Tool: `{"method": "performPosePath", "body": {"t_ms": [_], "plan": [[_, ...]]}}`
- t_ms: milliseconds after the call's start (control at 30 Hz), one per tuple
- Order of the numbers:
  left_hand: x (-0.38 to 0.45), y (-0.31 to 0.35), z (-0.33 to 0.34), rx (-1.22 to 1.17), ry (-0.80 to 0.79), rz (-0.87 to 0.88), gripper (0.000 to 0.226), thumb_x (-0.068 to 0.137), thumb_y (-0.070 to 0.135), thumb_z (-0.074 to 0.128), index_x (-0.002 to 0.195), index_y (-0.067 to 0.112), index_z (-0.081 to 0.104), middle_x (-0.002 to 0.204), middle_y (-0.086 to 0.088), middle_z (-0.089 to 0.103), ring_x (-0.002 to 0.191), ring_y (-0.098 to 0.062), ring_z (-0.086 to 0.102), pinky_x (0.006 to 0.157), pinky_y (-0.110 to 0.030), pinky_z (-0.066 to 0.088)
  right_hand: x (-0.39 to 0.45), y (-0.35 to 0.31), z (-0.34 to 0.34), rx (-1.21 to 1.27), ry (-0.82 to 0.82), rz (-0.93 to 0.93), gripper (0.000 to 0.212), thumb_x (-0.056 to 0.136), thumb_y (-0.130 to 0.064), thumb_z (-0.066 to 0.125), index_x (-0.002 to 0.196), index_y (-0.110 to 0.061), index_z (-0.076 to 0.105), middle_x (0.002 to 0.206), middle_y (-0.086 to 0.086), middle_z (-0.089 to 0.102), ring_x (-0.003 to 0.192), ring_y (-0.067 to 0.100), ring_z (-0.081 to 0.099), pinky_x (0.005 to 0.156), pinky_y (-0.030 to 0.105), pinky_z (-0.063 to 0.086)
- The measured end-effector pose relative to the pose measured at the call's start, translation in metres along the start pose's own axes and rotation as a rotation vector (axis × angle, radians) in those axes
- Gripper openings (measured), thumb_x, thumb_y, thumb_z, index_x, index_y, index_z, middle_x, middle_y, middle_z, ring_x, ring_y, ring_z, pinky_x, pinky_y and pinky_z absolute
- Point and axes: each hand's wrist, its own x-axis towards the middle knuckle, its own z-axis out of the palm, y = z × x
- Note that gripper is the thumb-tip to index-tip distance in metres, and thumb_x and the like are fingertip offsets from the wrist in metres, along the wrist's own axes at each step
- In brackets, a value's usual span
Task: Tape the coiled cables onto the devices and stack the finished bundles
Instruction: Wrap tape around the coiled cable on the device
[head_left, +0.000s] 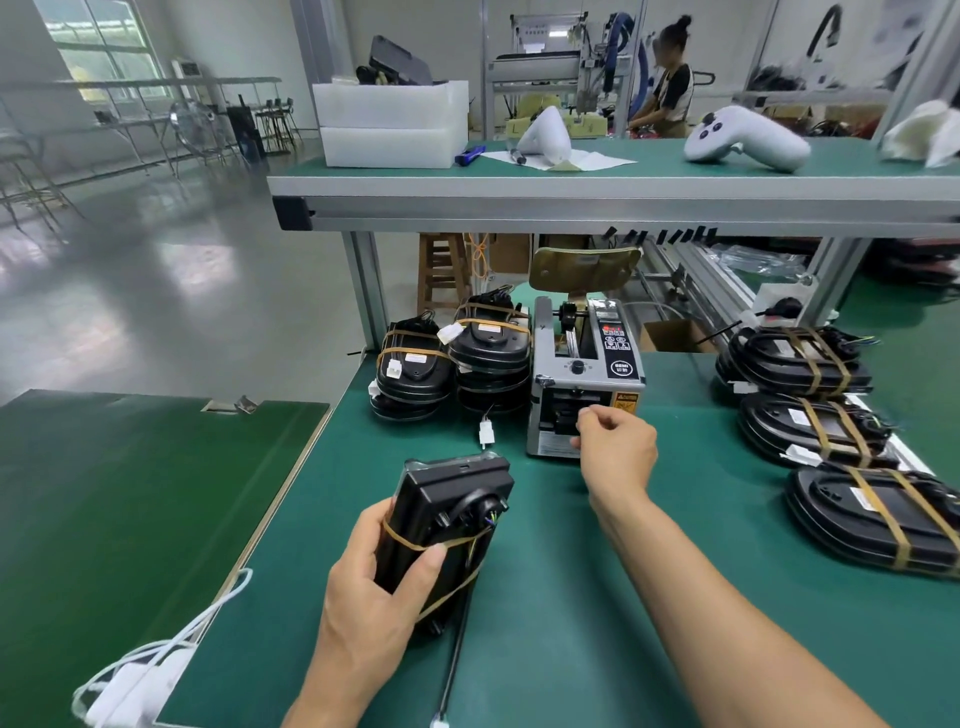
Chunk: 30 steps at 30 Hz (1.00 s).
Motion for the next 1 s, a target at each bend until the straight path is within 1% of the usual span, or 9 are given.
{"method": "performPosePath", "body": {"t_ms": [133,233,367,467,567,667,733,867,1000], "plan": [[0.001,-0.002,-0.001,-0.026,-0.003,0.01,0.047,0.084,0.066,0.076,0.128,0.055,0.062,0.115,0.012,0.078,0.107,-0.009,0.074,0.09,-0.011,0.052,0.003,-0.002,0.01,0.026,0.05,0.061,0.027,0.085,-0.022,0.065,0.059,-0.017,0.068,0.055,-0.004,0.069,0.077,0.026,0.072,0.072,0.036,0.056],[0.0,-0.002,-0.002,-0.048,-0.004,0.01,0.053,0.083,0.077,0.074,0.129,0.054,0.062,0.115,0.011,0.078,0.106,-0.009,0.074,0.09,-0.011,0.052,0.005,-0.004,0.015,0.062,0.067,0.117,0.032,0.083,-0.019,0.068,0.051,-0.021,0.066,0.051,-0.008,0.068,0.074,0.026,0.074,0.073,0.039,0.061],[-0.001,-0.002,-0.002,-0.035,-0.018,0.044,0.048,0.085,0.06,0.077,0.13,0.053,0.062,0.113,0.011,0.079,0.104,-0.008,0.074,0.089,-0.01,0.052,0.013,-0.003,0.02,0.105,0.082,0.159,0.018,0.083,-0.019,0.069,0.066,-0.025,0.072,0.05,-0.017,0.066,0.078,0.021,0.075,0.085,0.046,0.062],[-0.002,-0.001,-0.001,-0.032,-0.033,0.07,0.047,0.085,0.055,0.077,0.13,0.054,0.062,0.114,0.012,0.078,0.104,-0.008,0.074,0.089,-0.01,0.052,0.017,-0.002,0.023,0.121,0.098,0.184,0.011,0.082,-0.018,0.068,0.075,-0.025,0.074,0.048,-0.018,0.064,0.075,0.018,0.076,0.082,0.042,0.062],[-0.003,0.001,0.001,-0.028,-0.044,0.091,0.048,0.085,0.054,0.077,0.13,0.056,0.061,0.113,0.013,0.079,0.103,-0.007,0.074,0.087,-0.009,0.051,0.021,-0.004,0.025,0.154,0.128,0.235,0.007,0.082,-0.016,0.07,0.08,-0.02,0.075,0.045,-0.016,0.063,0.067,0.015,0.075,0.07,0.032,0.059],[-0.004,0.0,0.0,-0.038,-0.053,0.093,0.049,0.085,0.054,0.077,0.132,0.054,0.061,0.114,0.01,0.079,0.104,-0.009,0.074,0.088,-0.01,0.052,0.021,-0.007,0.021,0.182,0.128,0.276,0.009,0.083,-0.017,0.073,0.075,-0.018,0.072,0.042,-0.011,0.062,0.063,0.015,0.074,0.066,0.03,0.057],[-0.004,-0.001,0.0,-0.048,-0.052,0.094,0.049,0.086,0.055,0.077,0.132,0.052,0.062,0.114,0.01,0.079,0.103,-0.009,0.074,0.088,-0.011,0.053,0.014,-0.005,0.011,0.155,0.105,0.269,0.011,0.083,-0.019,0.072,0.072,-0.018,0.071,0.045,-0.005,0.065,0.065,0.017,0.07,0.062,0.028,0.049],[-0.005,0.001,-0.001,-0.066,-0.044,0.084,0.053,0.086,0.067,0.077,0.134,0.051,0.062,0.115,0.009,0.079,0.104,-0.008,0.074,0.088,-0.011,0.052,-0.023,0.0,-0.02,0.214,-0.206,0.169,0.02,0.087,-0.015,0.073,0.068,-0.016,0.069,0.056,-0.006,0.059,0.062,0.013,0.057,0.079,0.031,0.042],[-0.007,0.002,-0.002,-0.061,-0.047,0.089,0.051,0.087,0.061,0.077,0.134,0.05,0.061,0.117,0.01,0.078,0.104,-0.009,0.074,0.088,-0.01,0.052,-0.084,-0.021,-0.05,0.278,-0.517,-0.016,0.007,0.078,-0.033,0.08,0.075,-0.027,0.079,0.079,-0.013,0.074,0.073,-0.002,0.065,0.078,0.021,0.043]]}}
